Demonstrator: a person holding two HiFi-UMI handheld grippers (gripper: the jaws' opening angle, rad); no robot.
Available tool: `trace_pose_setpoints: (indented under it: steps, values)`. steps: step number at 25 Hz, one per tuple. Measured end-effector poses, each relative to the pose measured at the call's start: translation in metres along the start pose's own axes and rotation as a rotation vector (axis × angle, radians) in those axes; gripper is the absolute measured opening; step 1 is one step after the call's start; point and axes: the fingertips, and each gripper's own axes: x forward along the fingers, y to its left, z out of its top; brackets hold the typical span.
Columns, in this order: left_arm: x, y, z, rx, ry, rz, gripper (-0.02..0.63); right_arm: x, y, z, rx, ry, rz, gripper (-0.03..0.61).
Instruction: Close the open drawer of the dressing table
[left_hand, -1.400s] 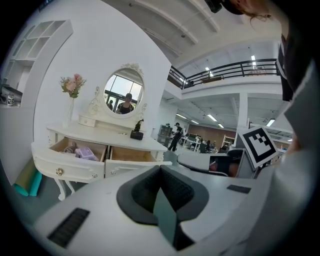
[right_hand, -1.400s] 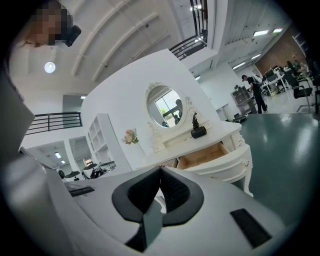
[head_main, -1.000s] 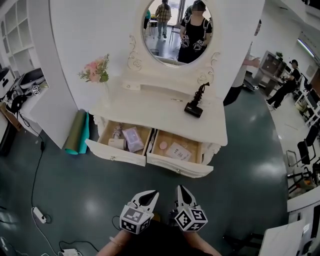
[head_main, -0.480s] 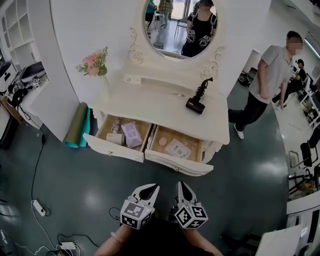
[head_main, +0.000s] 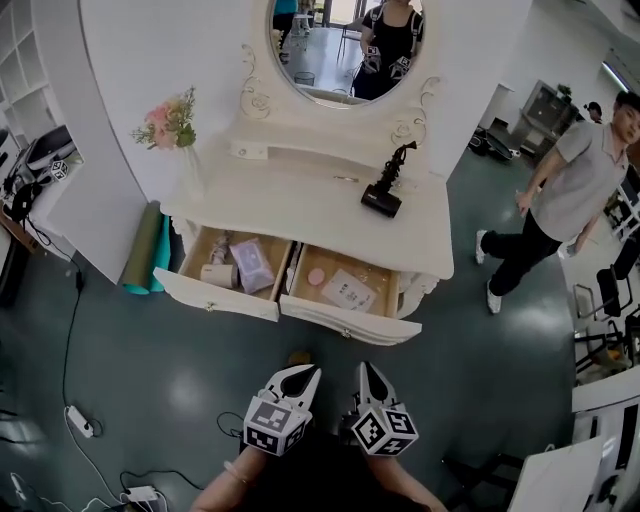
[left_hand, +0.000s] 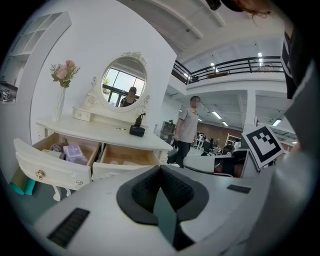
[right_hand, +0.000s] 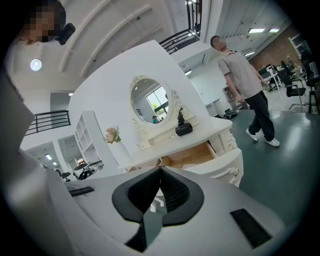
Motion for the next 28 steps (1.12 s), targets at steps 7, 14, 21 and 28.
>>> trace_pose_setpoints:
  steps: [7,14,21,28]
  values:
    - [0.024,0.010,-0.003,-0.001,0.050,-0.019,0.018,0.011,-0.015,0.000,0.019,0.014,-0.046,0.006]
    - [0.054,0.029,-0.021,-0.024,0.145,-0.020,0.018,0.030,-0.040,-0.017,0.033,0.081,-0.116,0.006]
    - [0.089,0.059,-0.038,-0.035,0.231,-0.007,0.020,0.058,-0.066,-0.030,0.051,0.130,-0.192,0.006]
    - [0.120,0.076,-0.059,-0.058,0.319,-0.010,0.020,0.074,-0.095,-0.053,0.076,0.245,-0.282,0.006]
